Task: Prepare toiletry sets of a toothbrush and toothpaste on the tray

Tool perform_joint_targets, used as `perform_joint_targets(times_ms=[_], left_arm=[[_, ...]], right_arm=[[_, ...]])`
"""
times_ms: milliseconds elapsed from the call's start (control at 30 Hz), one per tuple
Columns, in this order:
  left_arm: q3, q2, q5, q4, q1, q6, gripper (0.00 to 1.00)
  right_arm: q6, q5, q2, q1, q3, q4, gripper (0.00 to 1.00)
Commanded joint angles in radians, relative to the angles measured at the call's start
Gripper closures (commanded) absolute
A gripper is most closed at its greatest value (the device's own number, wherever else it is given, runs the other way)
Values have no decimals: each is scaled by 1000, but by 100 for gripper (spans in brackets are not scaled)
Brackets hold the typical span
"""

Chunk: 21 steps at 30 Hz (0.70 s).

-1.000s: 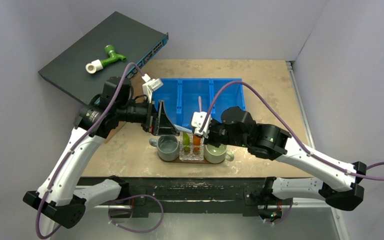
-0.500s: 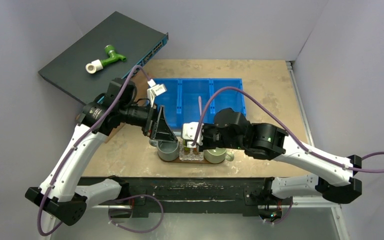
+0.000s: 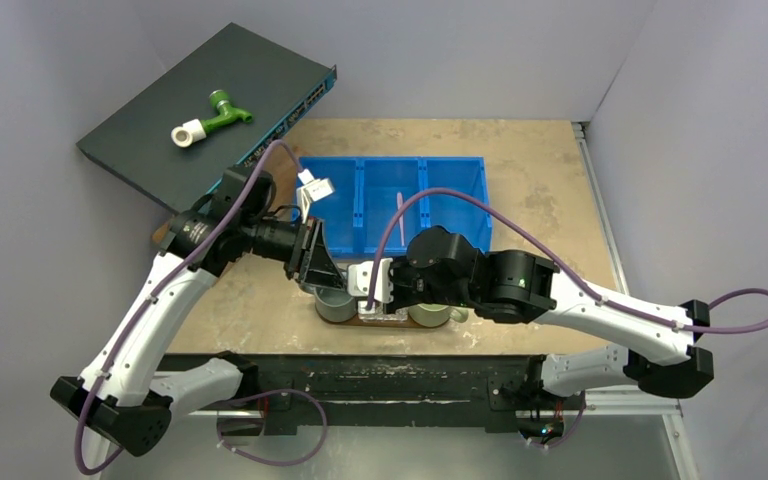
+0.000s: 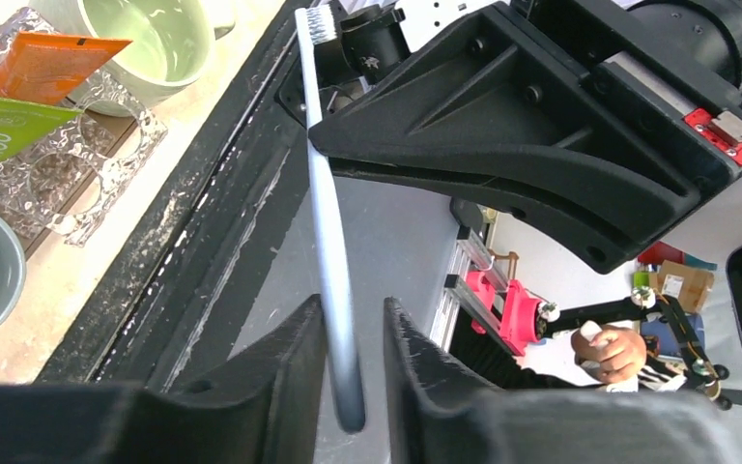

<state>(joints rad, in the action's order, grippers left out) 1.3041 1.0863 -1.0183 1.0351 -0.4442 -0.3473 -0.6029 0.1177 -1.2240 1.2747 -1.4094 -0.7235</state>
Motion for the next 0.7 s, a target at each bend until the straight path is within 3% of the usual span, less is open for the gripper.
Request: perform_joint_targets(times_ms=[0,100,267,433,667], left_arm=[[-13,-23,-33,-20,4,21,80],[-18,-24,-32,-21,5,21,100],[-23,-36,-23,-31,4,18,100],[-48,-74,-10,-68,4,8,100],[-107,-150,-10,-173,20,-39,100]], right_arm=[[-20,36,16,8,-44,6,100],[-20,36,26,11,-41,11,100],[-19,30,56,12,-19,41,100],[23,22,139,12,50,145,65],[70,-41,243,11,138,328,49]])
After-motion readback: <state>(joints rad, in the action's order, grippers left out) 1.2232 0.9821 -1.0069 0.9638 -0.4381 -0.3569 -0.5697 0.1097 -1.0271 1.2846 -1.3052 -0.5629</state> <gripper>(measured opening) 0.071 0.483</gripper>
